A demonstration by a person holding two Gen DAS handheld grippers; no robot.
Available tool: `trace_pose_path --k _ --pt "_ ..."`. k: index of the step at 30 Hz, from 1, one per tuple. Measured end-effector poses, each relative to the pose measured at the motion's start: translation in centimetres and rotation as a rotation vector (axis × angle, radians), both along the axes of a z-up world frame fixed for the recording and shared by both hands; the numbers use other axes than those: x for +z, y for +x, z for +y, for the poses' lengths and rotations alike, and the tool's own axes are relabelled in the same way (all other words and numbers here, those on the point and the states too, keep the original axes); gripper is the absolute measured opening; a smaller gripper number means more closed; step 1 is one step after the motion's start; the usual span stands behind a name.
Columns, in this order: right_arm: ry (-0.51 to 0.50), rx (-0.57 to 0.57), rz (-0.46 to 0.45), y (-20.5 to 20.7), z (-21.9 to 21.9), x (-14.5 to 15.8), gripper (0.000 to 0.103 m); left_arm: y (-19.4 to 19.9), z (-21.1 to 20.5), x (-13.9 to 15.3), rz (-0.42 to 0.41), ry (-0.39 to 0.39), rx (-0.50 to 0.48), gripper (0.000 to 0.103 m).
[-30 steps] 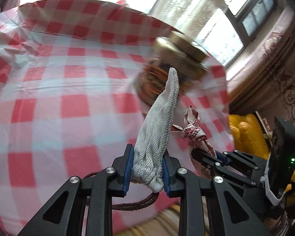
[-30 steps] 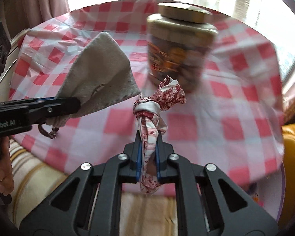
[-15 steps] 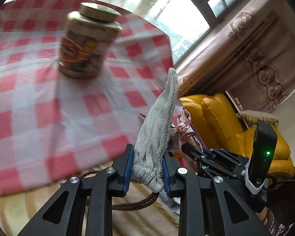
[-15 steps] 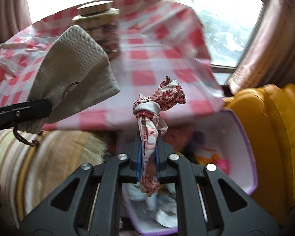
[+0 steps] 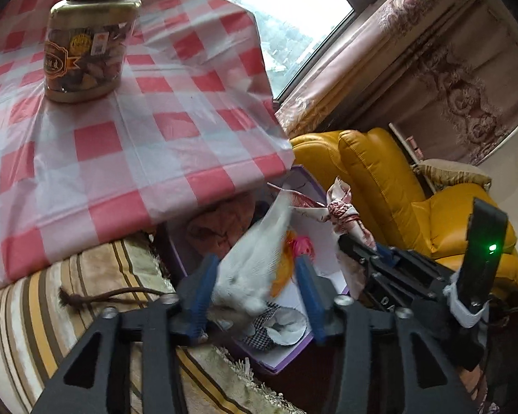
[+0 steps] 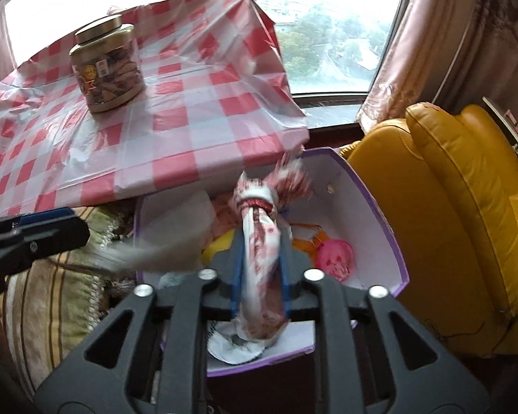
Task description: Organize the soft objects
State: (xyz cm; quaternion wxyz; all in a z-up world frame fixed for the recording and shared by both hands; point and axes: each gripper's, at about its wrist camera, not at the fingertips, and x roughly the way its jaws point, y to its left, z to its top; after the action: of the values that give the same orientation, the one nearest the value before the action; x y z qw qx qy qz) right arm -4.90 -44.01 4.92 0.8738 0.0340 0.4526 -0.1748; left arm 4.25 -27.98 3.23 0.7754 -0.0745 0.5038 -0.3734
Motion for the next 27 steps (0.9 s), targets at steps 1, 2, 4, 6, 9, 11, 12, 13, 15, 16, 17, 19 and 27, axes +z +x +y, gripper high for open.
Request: trace_pose_path --k 1,2,4,6,9,11,12,13,15,16,17,19,27 --pt "0.000 -0.004 -0.001 -0.2 -0.2 -0.1 0.044 -0.4 -0.2 -0.1 -0.003 0.009 0.004 0.059" --pt "-0.001 -0.007 -0.004 -0.4 -0.3 -0.1 0.051 -0.7 -0.2 -0.1 -0.005 0.017 0.007 0.061" --pt "-0.007 -0.015 -0.011 -1.1 -0.4 0.0 0.053 -1.5 -0.4 -0.2 -0.010 0.036 0.010 0.062" --pt "0.003 -0.022 -0.012 -1.6 -0.6 0.1 0.055 -2.6 -0.3 -0.3 -0.015 0.053 0.014 0.066" --pt "0.004 -0.031 -0.015 -2.6 -0.6 0.1 0.061 -4.2 0.1 -0.6 -0.016 0.073 0.024 0.075" --pt "0.006 -0.034 -0.015 -3.1 -0.6 0.1 0.062 -5.2 0.3 -0.8 -0.012 0.084 0.026 0.079" --pt "0.008 -0.038 -0.014 -3.4 -0.7 0.1 0.062 -5.5 0.4 -0.9 -0.013 0.094 0.032 0.081" --pt "0.009 -0.039 -0.013 -3.5 -0.8 0.0 0.062 -5.7 0.4 -1.1 -0.011 0.104 0.036 0.085" --pt "0.010 -0.042 -0.011 -4.0 -0.9 0.0 0.062 -5.9 0.3 -1.4 -0.009 0.116 0.042 0.085" --pt "0.010 -0.045 -0.010 -4.2 -1.0 0.0 0.063 -6.0 0.4 -1.3 -0.013 0.117 0.047 0.085" --pt "0.012 -0.049 -0.008 -4.4 -1.0 -0.1 0.063 -6.0 0.4 -1.3 -0.014 0.118 0.051 0.085" --pt "0.016 -0.054 -0.006 -4.8 -1.2 -0.2 0.063 -6.1 0.4 -1.4 -0.014 0.125 0.054 0.085" --pt "0.021 -0.060 -0.001 -5.3 -1.6 -0.4 0.063 -6.1 0.0 -1.8 -0.011 0.143 0.061 0.088"
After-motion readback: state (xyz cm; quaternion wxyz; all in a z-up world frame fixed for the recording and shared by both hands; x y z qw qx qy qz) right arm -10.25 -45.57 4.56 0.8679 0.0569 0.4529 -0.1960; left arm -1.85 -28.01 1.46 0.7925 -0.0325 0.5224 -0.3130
